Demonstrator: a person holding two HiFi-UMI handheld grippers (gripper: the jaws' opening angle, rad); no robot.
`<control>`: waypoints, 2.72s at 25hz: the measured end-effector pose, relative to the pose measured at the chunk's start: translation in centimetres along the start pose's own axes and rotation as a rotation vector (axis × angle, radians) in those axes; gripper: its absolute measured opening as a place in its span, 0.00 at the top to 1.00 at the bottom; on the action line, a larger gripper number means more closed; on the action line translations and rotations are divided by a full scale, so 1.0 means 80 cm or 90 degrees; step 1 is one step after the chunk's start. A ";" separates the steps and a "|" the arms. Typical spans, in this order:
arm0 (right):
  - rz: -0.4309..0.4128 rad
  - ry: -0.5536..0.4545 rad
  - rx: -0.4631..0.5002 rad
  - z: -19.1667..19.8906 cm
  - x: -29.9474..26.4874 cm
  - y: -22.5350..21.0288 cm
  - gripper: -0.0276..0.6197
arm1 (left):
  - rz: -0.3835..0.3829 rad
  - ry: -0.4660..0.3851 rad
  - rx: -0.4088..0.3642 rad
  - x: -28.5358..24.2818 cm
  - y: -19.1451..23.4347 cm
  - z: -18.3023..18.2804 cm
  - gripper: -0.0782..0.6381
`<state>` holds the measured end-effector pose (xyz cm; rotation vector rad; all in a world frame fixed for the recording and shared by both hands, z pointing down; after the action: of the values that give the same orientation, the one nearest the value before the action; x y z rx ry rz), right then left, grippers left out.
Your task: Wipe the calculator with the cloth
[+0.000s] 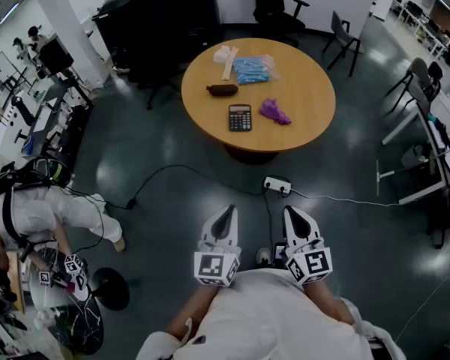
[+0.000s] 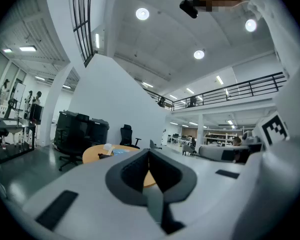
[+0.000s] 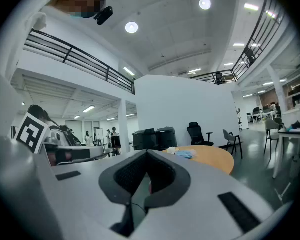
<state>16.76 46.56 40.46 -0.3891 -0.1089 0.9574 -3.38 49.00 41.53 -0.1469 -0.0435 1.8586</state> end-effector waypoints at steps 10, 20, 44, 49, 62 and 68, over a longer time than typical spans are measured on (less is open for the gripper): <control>-0.008 -0.001 -0.004 0.002 -0.002 -0.003 0.93 | 0.000 0.000 -0.003 -0.003 -0.002 0.001 0.88; -0.017 -0.006 -0.016 -0.007 -0.001 -0.019 0.93 | -0.005 0.009 0.000 -0.014 -0.010 0.005 0.88; -0.046 0.018 -0.006 -0.029 -0.159 -0.134 0.93 | -0.032 0.020 0.005 -0.201 0.053 0.028 0.88; 0.005 -0.018 -0.026 -0.041 -0.236 -0.135 0.93 | 0.035 0.018 0.001 -0.275 0.123 0.035 0.88; 0.037 -0.031 -0.023 -0.075 -0.372 -0.168 0.93 | 0.112 0.055 0.017 -0.411 0.198 0.059 0.88; -0.021 0.001 -0.031 -0.077 -0.432 -0.211 0.93 | 0.130 0.064 -0.069 -0.474 0.210 0.088 0.88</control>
<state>11.54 8.13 43.75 -0.4313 -0.1363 0.9234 -9.55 8.21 49.77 -0.3313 -0.0615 2.0500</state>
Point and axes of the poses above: the fingertips, and each gripper's own axes: x backward along the fingers, y to its left, z out of its underside, the point moved 7 cm from there along x, backward along the fingers, and after that the axes turned 15 degrees about -x, right-handed, at the moved point
